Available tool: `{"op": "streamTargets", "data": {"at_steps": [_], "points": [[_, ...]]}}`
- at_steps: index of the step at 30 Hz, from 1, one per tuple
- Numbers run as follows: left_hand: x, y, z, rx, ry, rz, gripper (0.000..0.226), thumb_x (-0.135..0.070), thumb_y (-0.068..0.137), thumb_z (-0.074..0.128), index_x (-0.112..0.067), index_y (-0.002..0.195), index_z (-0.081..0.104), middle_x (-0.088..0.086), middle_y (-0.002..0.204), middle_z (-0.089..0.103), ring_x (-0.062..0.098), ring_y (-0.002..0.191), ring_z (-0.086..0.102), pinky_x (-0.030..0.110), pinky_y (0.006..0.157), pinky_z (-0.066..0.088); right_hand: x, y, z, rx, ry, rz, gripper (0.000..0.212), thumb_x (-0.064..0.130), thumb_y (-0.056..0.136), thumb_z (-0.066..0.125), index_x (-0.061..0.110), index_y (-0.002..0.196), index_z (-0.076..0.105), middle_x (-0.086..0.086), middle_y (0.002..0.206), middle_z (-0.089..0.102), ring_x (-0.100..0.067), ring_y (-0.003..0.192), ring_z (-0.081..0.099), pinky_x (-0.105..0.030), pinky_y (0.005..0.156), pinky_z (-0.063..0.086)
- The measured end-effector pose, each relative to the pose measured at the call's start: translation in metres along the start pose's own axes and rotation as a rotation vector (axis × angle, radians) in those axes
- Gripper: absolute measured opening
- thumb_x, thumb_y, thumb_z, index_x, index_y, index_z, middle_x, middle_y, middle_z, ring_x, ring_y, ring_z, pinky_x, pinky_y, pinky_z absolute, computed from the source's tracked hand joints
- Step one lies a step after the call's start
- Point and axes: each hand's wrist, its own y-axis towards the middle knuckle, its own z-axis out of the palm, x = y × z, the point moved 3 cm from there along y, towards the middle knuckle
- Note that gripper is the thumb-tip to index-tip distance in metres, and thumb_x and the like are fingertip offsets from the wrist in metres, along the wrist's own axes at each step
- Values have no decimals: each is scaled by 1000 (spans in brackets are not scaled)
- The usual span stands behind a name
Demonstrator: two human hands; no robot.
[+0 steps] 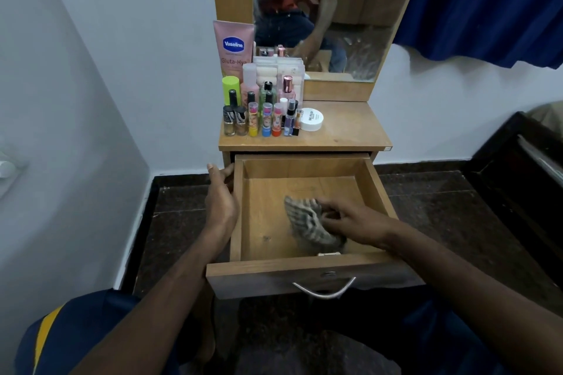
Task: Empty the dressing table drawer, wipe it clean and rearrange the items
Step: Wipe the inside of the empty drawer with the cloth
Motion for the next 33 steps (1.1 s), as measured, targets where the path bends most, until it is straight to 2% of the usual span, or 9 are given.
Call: {"op": "streamTargets", "data": {"at_steps": [2, 7, 12, 15, 22, 26, 29, 31, 33], "points": [[-1, 1, -3, 0, -40, -38, 84, -76, 102, 12, -27, 129, 73, 4, 119, 78, 23, 118, 70, 54, 111, 49, 27, 22, 6, -159, -20, -68, 23, 21, 107, 55, 25, 128, 63, -1, 123, 70, -21, 114, 68, -51, 95, 60], [1, 10, -14, -49, -44, -50, 115, -107, 69, 13, -28, 122, 78, 4, 122, 77, 23, 118, 69, 56, 112, 48, 103, 107, 38, -518, -326, -85, 30, 30, 105, 59, 22, 133, 55, -5, 124, 65, -20, 109, 63, -30, 84, 53], [-11, 12, -24, -75, -173, -210, 102, -92, 89, 12, -19, 125, 76, 11, 115, 79, 29, 112, 74, 46, 96, 59, 114, 120, 95, -416, -578, 34, 48, 17, 97, 70, 24, 140, 51, -17, 138, 37, -36, 112, 59, -42, 91, 55], [-11, 18, -29, 4, -185, -283, 112, -89, 91, 7, -6, 118, 76, 19, 110, 79, 34, 103, 76, 43, 92, 59, 121, 99, 103, -378, -574, 17, 51, 27, 93, 74, 27, 139, 53, -14, 133, 46, -32, 113, 55, -39, 87, 51], [-15, 36, -27, 136, 22, -295, 86, -75, 104, 13, -16, 116, 75, 6, 114, 75, 17, 102, 69, 35, 78, 53, 118, 52, 115, -123, -436, -4, 14, 24, 85, 75, 17, 91, 65, 5, 95, 60, -20, 98, 47, -32, 77, 35], [-15, 32, -20, 142, 121, -217, 56, -59, 108, 39, -17, 116, 75, 1, 108, 76, 17, 96, 70, 34, 76, 53, 94, 43, 88, -24, -47, 51, 15, 10, 81, 79, 21, 82, 69, 12, 81, 65, -17, 88, 62, -35, 72, 51], [-9, 32, -19, 167, 216, -149, 57, -66, 96, 51, -18, 108, 79, 8, 103, 81, 31, 101, 76, 50, 96, 58, 68, 28, 63, -118, 640, 64, 24, -5, 90, 59, 7, 107, 71, -12, 118, 74, -32, 111, 67, -51, 98, 56], [-4, 30, -18, 149, 260, -112, 57, -68, 92, 52, -19, 108, 76, 11, 103, 80, 35, 99, 76, 58, 98, 57, 55, 17, 51, -114, 1117, 0, 42, 10, 97, 52, -2, 136, 59, -26, 142, 62, -40, 122, 61, -64, 114, 43], [-3, 27, -15, 86, 304, -54, 41, -62, 97, 53, -27, 111, 69, 4, 108, 76, 27, 102, 73, 54, 100, 56, 50, 11, 42, -78, 1462, -126, 59, 43, 106, 43, 3, 148, 53, -23, 146, 59, -41, 128, 60, -70, 116, 36]]}}
